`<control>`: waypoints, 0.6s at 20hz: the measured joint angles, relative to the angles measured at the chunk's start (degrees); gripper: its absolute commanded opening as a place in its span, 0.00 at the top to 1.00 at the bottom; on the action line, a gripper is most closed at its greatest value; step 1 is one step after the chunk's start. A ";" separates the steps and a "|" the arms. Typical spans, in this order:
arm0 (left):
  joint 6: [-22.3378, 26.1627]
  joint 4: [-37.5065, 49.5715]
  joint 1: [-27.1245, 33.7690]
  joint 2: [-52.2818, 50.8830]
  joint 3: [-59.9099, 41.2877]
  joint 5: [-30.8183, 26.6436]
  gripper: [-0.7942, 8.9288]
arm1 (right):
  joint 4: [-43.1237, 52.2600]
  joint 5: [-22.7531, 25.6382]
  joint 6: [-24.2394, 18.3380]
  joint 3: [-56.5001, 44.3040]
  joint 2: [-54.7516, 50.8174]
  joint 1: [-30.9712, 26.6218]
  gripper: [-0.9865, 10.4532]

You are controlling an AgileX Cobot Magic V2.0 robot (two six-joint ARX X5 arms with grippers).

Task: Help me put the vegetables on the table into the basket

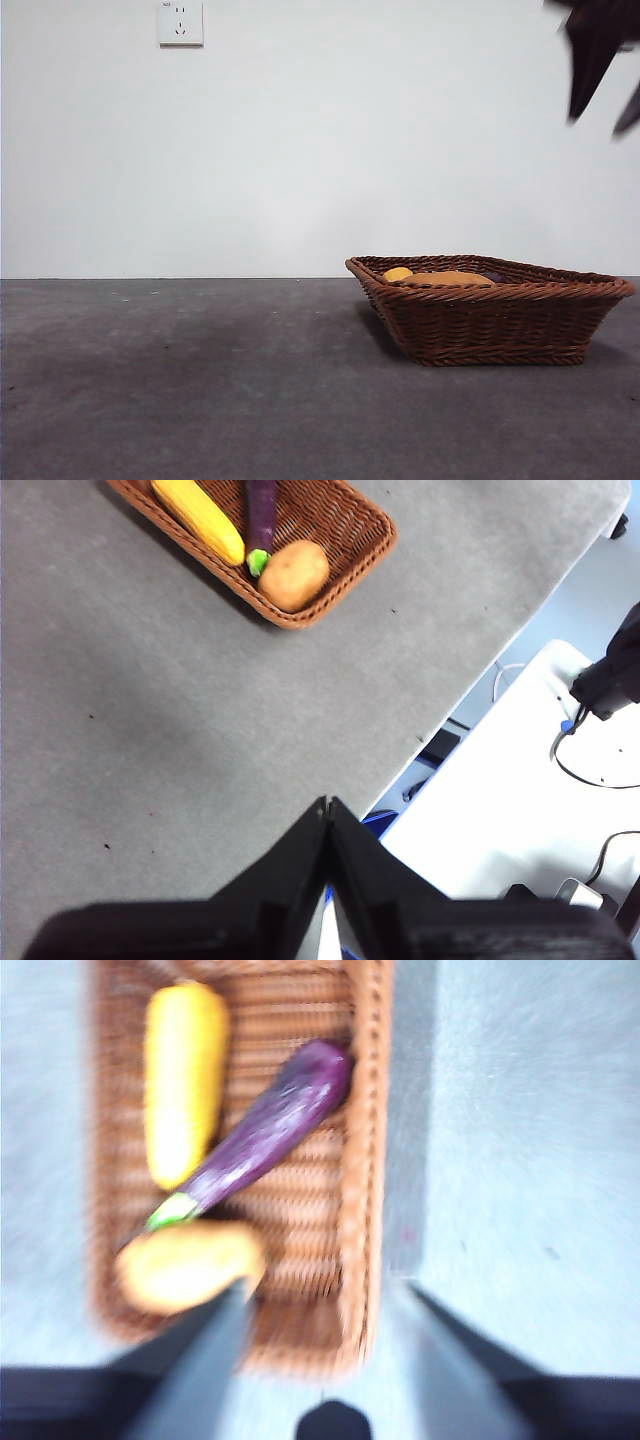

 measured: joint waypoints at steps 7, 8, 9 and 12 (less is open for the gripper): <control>-0.17 0.00 0.00 -2.73 0.00 0.07 0.92 | -4.68 3.54 0.00 0.00 -29.00 1.51 0.91; -0.48 0.00 0.00 -3.19 0.00 0.70 0.92 | -4.68 3.85 -0.02 0.00 -32.00 1.49 0.91; -0.57 -0.02 0.00 -3.58 0.00 1.70 0.92 | -4.66 4.44 -0.02 0.00 -34.10 1.49 0.91; -0.92 0.00 0.00 -3.89 0.00 3.04 0.92 | -5.92 7.89 -0.02 0.17 -37.81 1.49 0.91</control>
